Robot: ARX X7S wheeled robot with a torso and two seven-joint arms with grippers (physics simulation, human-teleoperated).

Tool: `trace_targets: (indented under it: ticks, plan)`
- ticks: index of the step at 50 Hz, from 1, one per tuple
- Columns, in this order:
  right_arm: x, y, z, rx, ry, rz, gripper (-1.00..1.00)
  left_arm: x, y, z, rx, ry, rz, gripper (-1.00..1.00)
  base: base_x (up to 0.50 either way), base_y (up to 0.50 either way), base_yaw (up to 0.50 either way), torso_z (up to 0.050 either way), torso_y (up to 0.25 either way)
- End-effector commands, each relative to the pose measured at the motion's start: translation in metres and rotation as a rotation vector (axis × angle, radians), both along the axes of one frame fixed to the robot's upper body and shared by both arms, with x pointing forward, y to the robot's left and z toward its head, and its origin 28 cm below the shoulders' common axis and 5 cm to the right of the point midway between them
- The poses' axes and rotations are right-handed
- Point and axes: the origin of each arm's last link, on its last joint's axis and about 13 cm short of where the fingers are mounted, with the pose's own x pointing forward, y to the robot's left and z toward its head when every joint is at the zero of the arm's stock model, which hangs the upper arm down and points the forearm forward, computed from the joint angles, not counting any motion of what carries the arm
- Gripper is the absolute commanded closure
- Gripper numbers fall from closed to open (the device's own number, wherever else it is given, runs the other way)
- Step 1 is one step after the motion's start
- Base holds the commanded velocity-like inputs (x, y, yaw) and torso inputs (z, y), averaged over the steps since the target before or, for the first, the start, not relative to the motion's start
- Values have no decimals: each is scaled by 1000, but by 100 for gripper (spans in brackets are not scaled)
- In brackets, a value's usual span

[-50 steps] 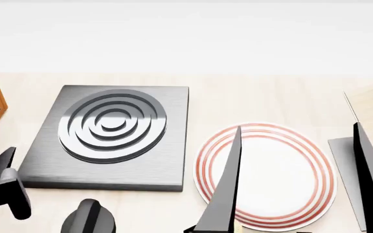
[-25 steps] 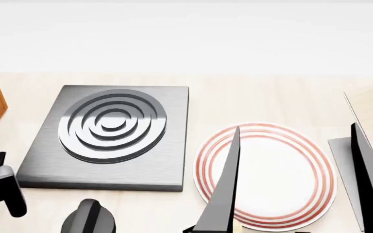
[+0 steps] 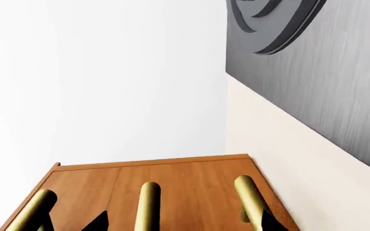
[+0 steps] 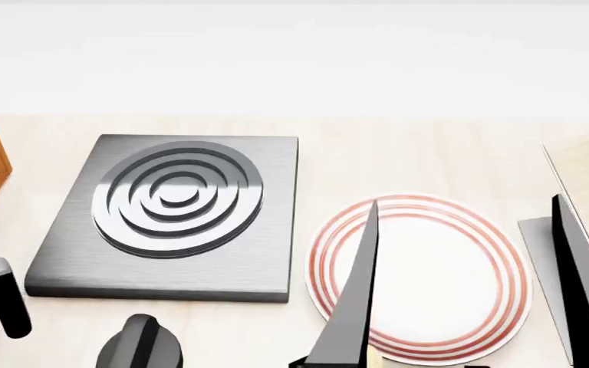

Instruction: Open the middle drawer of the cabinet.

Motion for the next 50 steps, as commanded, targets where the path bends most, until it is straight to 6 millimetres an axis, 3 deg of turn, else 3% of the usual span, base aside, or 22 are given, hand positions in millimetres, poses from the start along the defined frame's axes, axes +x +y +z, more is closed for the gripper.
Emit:
trace_targets:
  ticks: [1, 50]
  plan:
    - [0, 0, 0, 0, 1, 2, -100, 0, 5, 3, 11, -5, 36, -100, 0, 0, 0, 0, 0]
    - [0, 1, -2, -5, 7, 14, -100, 2, 10, 13, 25, -42, 90, -100, 0, 0, 0, 0, 0]
